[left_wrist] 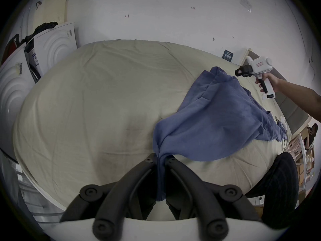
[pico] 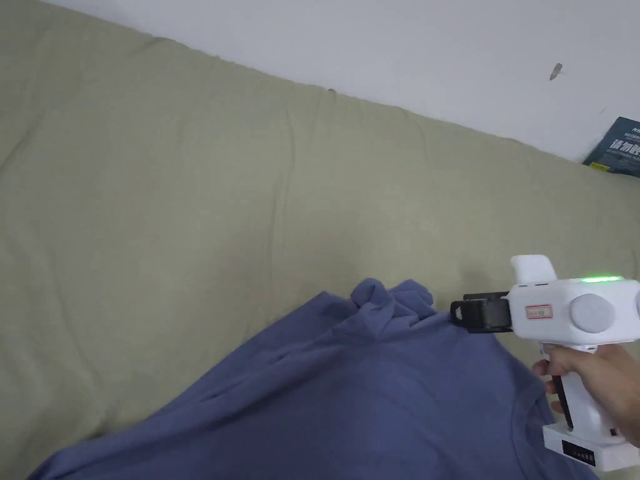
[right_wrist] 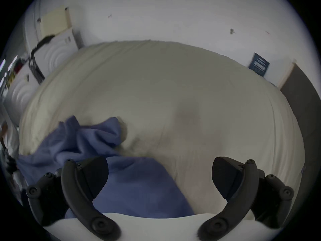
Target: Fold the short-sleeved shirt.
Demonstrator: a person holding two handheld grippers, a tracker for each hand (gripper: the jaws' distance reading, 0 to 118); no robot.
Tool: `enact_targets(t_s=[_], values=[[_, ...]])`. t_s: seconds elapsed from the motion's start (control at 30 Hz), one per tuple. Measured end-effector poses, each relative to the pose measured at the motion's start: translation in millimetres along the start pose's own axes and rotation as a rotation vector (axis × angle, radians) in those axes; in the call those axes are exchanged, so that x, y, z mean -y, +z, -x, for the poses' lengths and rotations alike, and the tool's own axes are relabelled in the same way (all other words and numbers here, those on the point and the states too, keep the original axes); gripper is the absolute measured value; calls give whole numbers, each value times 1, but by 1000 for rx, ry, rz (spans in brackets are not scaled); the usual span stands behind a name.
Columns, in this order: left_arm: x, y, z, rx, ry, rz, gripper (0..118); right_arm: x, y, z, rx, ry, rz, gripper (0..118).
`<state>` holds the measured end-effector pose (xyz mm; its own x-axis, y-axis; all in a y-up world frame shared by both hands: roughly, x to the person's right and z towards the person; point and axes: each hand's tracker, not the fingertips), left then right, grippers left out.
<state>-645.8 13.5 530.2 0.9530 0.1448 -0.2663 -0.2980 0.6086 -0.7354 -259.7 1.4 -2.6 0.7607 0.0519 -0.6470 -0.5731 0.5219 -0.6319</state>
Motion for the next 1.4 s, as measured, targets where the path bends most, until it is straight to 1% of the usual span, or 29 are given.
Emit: enact_targets(t_s=[0.03,0.07,0.1,0.13,0.17,0.2,0.23,0.27,0.3,0.33,0.37,0.4,0.43,0.47,0.63,0.67,0.73,0.77,0.83,0.97,1.07,1.1,1.13,1.17,1.2,1.27,1.37,1.4], values=[[0,0,1,-2,7,0,5,0,-8,2,-8,21,29,118],[-1,1,-2,0,8,-3,5,1,-15,5,-13,32,54,112],[-2,1,-2,3,8,-4,5,4,-18,3,-49,16,95,63],[-3,-1,-2,2,8,-2,5,6,-17,3,-115,-16,119,32],[-3,-1,-3,6,7,-1,5,8,-12,4,-145,-48,83,3],[-4,0,-5,15,10,-4,5,5,-2,4,-92,-23,19,3],[-6,-1,-6,23,18,-5,5,9,16,5,-98,-50,18,3],[-8,-2,-8,21,26,-13,4,9,27,3,-181,-86,20,3],[-11,-4,-8,21,31,-21,4,11,42,5,-127,-79,-18,3],[-16,-4,-6,28,43,-30,4,12,60,5,-123,-79,-64,3],[-21,-3,-5,31,65,-64,4,12,82,4,-162,-123,-91,3],[-28,0,-5,45,90,-87,3,13,103,4,-169,-153,-121,3],[-36,3,-6,69,105,-103,3,14,125,5,-158,-147,-154,3],[-55,13,-15,87,120,-134,3,15,150,6,-153,-142,-189,3],[-118,46,-33,115,112,-312,3,9,278,5,-85,-195,-370,3],[-141,56,-38,132,122,-338,2,5,304,2,-88,-200,-421,3],[-179,77,-47,149,117,-409,2,-2,350,-5,-49,-219,-507,3],[-199,89,-51,150,125,-445,2,-12,373,-6,-52,-215,-547,3],[-238,111,-58,165,133,-514,2,-23,415,-15,-14,-223,-620,3],[-322,155,-65,151,137,-637,2,-49,487,-36,53,-273,-754,3],[-372,189,-89,122,115,-687,2,-70,525,-42,71,-290,-853,3],[-390,197,-93,111,106,-700,2,-78,535,-46,53,-279,-902,3],[-403,202,-96,88,108,-717,2,-86,543,-49,67,-277,-927,3],[-417,209,-100,62,98,-737,2,-92,550,-42,86,-288,-959,3],[-429,215,-104,49,93,-752,2,-101,556,-45,80,-309,-976,3],[-445,226,-112,29,109,-789,2,-114,565,-53,39,-357,-1008,3],[-463,231,-118,29,143,-801,2,-127,559,-56,28,-381,-1015,3],[-460,228,-125,25,147,-800,2,-128,554,-57,33,-392,-1016,3]])
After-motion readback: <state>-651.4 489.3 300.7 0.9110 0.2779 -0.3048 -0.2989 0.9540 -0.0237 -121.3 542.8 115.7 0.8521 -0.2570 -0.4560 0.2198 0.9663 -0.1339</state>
